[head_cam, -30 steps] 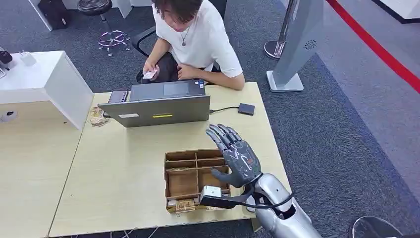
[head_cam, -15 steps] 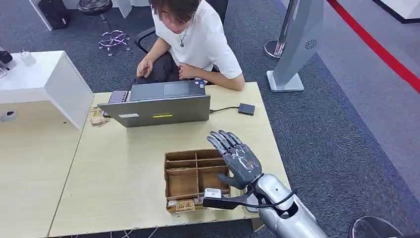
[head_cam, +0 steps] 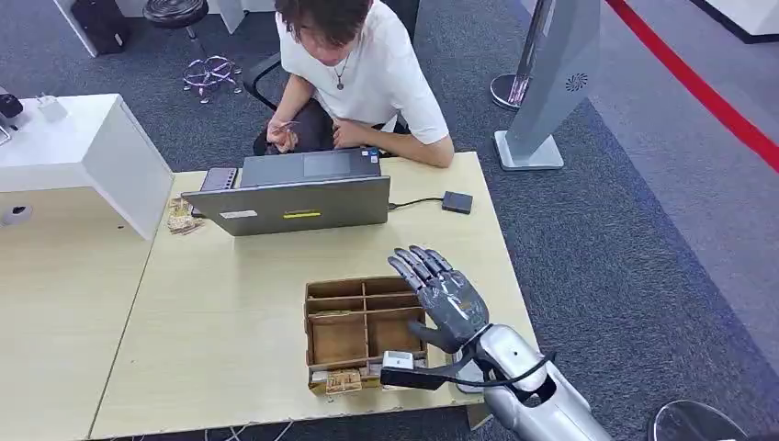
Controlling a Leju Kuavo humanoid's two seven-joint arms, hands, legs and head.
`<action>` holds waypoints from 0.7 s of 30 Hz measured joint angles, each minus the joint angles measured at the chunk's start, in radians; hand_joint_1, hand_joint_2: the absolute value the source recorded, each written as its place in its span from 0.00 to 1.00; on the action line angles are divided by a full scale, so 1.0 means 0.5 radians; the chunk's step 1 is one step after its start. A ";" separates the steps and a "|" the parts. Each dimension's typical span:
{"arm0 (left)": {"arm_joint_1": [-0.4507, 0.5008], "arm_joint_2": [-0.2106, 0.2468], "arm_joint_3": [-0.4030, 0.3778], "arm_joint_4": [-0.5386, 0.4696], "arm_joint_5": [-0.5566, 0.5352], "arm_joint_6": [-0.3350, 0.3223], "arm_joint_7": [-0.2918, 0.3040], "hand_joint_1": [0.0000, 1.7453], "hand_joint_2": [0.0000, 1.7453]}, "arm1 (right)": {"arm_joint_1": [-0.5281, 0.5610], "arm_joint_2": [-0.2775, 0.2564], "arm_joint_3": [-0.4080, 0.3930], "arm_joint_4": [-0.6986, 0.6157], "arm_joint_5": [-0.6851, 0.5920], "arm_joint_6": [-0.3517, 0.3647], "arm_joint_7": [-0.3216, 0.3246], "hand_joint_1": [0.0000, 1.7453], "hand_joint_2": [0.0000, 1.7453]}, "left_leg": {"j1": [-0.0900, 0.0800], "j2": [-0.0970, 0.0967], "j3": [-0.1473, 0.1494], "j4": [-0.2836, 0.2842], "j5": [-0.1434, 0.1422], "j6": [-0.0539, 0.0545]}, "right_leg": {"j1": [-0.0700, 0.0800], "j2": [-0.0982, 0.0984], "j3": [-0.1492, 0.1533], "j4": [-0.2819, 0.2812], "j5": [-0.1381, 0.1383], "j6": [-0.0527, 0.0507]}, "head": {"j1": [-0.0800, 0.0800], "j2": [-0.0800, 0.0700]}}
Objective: Pass the card to the sensor for recognition and then transmit it.
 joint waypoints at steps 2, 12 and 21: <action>0.000 0.001 0.000 0.000 0.002 0.000 0.000 0.00 0.00 | 0.001 -0.005 0.003 0.000 -0.001 0.000 0.000 0.36 1.00 | 0.000 0.000 0.000 0.000 0.000 0.000 | 0.000 0.000 0.000 0.000 0.000 0.000 | 0.000 0.000; 0.001 0.002 0.000 0.000 0.003 0.001 0.005 0.00 0.00 | 0.016 -0.019 0.007 -0.001 -0.008 0.000 0.003 0.55 1.00 | 0.000 0.000 0.000 0.000 0.000 0.000 | 0.000 0.000 0.000 0.000 0.000 0.000 | 0.000 0.000; 0.002 0.002 0.000 0.000 0.005 -0.001 -0.002 0.00 0.00 | 0.027 -0.032 0.007 -0.003 -0.020 0.001 0.014 0.62 1.00 | 0.000 0.000 0.000 0.000 0.000 0.000 | 0.000 0.000 0.000 0.000 0.000 0.000 | 0.000 0.000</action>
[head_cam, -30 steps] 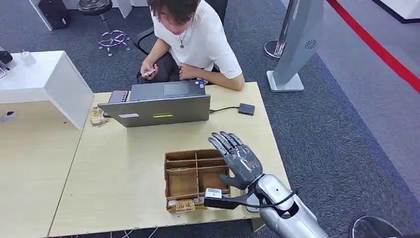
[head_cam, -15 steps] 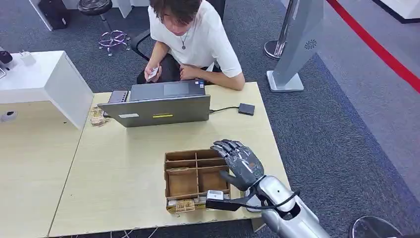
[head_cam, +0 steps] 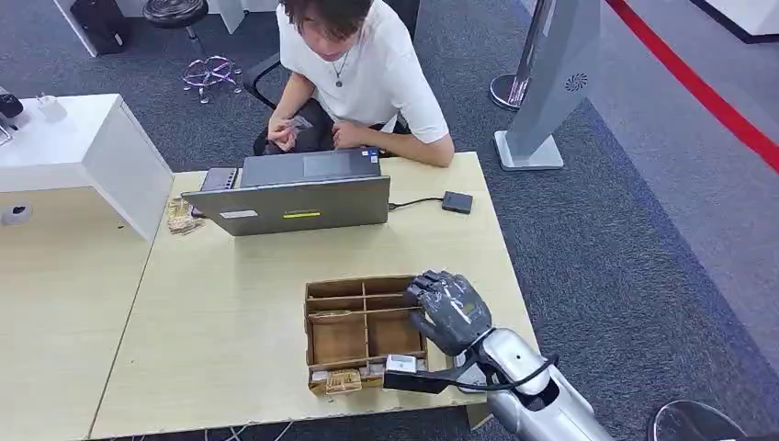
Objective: Pass the card to the sensor for recognition and then transmit it.
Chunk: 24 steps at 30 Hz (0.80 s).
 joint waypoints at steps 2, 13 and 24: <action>0.000 0.000 0.000 0.000 0.000 0.000 -0.001 0.00 0.00 | 0.007 -0.004 -0.001 -0.001 -0.004 -0.002 0.008 0.64 1.00 | 0.000 0.000 0.000 0.000 0.000 0.000 | 0.000 0.000 0.000 0.000 0.000 0.000 | 0.000 0.000; 0.000 0.000 0.000 0.000 -0.002 0.001 -0.003 0.00 0.00 | 0.048 -0.025 -0.022 -0.043 -0.012 -0.006 0.012 1.00 1.00 | 0.000 0.000 0.000 0.000 0.000 0.000 | 0.000 0.000 0.000 0.000 0.000 0.000 | 0.000 0.000; 0.001 -0.002 0.000 0.000 -0.008 0.002 0.001 0.00 0.00 | 0.123 -0.015 -0.093 -0.253 0.018 -0.336 -0.053 1.00 1.00 | 0.000 0.000 -0.001 0.000 0.000 0.000 | 0.000 0.000 0.000 0.000 0.000 0.000 | 0.000 0.000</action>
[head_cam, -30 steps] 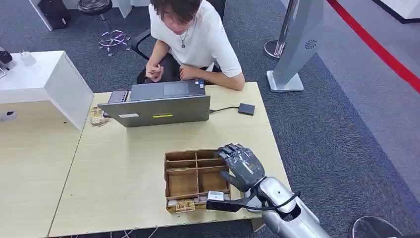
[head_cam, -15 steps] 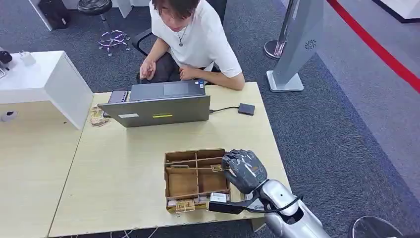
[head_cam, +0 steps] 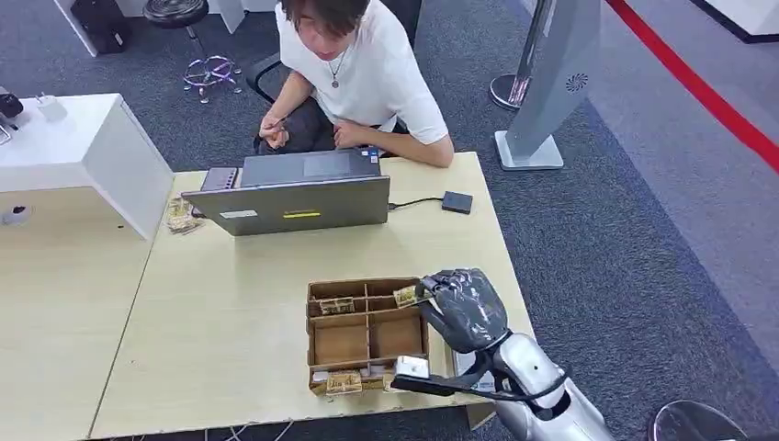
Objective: Pass the card to the sensor for recognition and then transmit it.
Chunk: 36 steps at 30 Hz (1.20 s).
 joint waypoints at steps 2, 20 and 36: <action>0.000 0.000 0.000 0.000 -0.001 0.000 0.000 0.00 0.00 | 0.015 0.012 -0.014 -0.038 0.002 -0.056 -0.015 1.00 1.00 | 0.000 0.000 0.000 0.000 0.000 0.000 | 0.000 0.000 0.000 0.000 0.000 0.000 | 0.000 0.000; -0.001 -0.003 0.000 0.000 -0.040 -0.003 0.001 0.00 0.00 | 0.015 0.131 -0.078 -0.290 -0.121 -0.119 -0.071 1.00 1.00 | 0.000 0.000 0.000 0.000 0.000 0.000 | 0.000 0.000 0.000 0.000 0.000 0.000 | 0.000 0.000; -0.011 -0.017 -0.007 0.000 -0.116 -0.019 0.042 0.00 0.00 | -0.447 0.353 -0.076 0.164 -0.149 -0.025 0.037 1.00 1.00 | 0.000 0.000 0.000 0.000 0.001 0.000 | 0.000 0.000 0.000 0.000 0.001 0.000 | 0.000 0.000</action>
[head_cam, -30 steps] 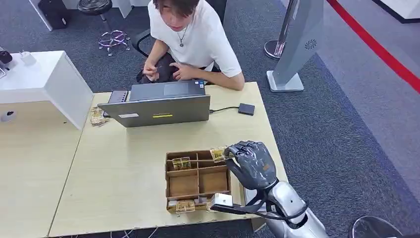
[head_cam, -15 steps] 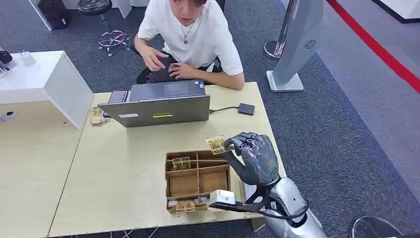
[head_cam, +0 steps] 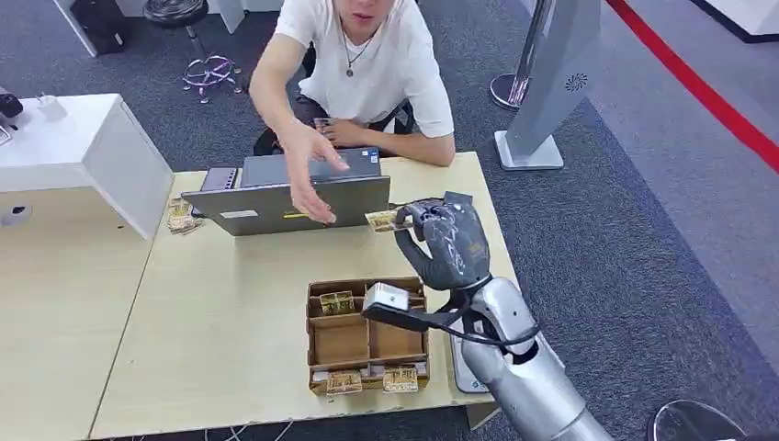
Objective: Pass the card to the sensor for recognition and then transmit it.
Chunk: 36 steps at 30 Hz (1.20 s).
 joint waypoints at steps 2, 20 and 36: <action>-0.005 -0.002 -0.003 0.000 -0.005 -0.004 0.012 0.00 0.00 | -0.053 0.028 -0.001 0.075 0.005 0.011 0.018 1.00 1.00 | 0.000 0.000 0.000 0.000 0.000 0.000 | 0.000 0.000 0.000 0.000 0.000 0.000 | 0.000 0.000; -0.011 -0.005 -0.011 0.000 -0.021 -0.008 0.015 0.00 0.00 | -0.132 0.159 -0.004 0.276 -0.121 -0.039 -0.010 0.00 1.00 | 0.000 0.000 0.000 0.000 0.000 0.000 | 0.000 0.000 -0.001 0.000 0.000 0.000 | 0.000 0.000; 0.039 -0.005 -0.011 0.000 0.024 -0.005 -0.027 0.00 0.00 | 0.224 0.160 -0.134 -0.034 -0.297 -0.137 -0.184 0.00 0.00 | 0.000 0.000 -0.002 0.000 -0.001 0.000 | 0.000 0.000 -0.003 0.000 -0.001 0.000 | 0.000 0.000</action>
